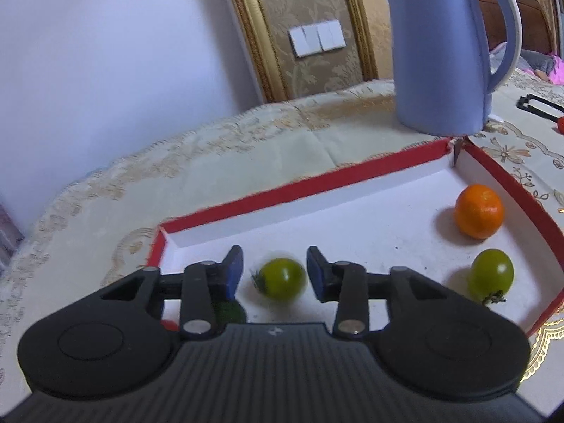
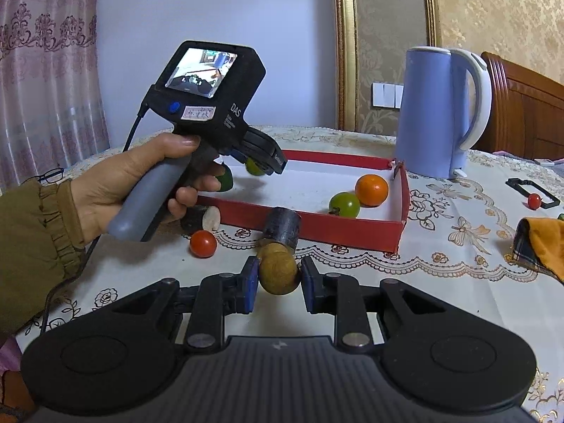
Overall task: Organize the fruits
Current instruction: 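Place the green tomato in the red box with the left tool while the right tool holds the kiwi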
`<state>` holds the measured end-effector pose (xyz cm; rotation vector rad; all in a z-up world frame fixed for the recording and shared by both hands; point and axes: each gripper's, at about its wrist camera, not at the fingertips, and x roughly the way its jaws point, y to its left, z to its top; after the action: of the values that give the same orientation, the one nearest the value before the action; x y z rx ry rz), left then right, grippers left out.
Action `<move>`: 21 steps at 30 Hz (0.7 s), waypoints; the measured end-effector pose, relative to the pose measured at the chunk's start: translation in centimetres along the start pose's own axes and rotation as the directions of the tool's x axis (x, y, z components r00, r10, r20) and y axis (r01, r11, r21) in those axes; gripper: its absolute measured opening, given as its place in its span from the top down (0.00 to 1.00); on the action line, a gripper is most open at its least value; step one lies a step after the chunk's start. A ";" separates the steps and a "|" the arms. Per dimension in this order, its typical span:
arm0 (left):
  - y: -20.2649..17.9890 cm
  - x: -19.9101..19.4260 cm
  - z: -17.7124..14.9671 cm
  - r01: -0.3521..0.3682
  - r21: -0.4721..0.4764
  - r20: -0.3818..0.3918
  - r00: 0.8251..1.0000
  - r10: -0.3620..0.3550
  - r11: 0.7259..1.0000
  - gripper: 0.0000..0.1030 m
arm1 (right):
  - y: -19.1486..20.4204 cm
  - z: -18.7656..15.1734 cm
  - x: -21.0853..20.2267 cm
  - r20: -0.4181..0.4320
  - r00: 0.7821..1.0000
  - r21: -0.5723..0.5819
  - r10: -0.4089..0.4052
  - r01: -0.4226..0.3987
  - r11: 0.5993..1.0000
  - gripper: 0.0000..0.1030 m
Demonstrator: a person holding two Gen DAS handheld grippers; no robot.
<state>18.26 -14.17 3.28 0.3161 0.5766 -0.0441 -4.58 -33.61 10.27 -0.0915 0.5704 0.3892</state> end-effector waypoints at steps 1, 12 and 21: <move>0.1 -0.4 0.0 -0.006 0.005 0.008 1.000 0.006 1.000 0.50 | 0.0 0.1 -0.1 0.003 1.000 0.003 0.001 -0.001 1.000 0.76; 7.1 -7.2 -4.1 -0.143 -0.199 0.039 0.987 0.154 0.969 0.10 | -0.4 0.7 -0.5 0.038 0.999 0.028 -0.008 0.007 1.000 0.76; 9.7 -10.3 -10.6 -0.198 -0.266 0.024 0.977 0.212 0.943 0.09 | -1.3 4.5 2.6 0.070 0.997 0.022 -0.024 0.022 1.000 0.76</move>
<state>5.24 -2.17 3.20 0.1151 0.4885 0.2238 0.23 -33.09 12.57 -0.0640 0.5039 0.3626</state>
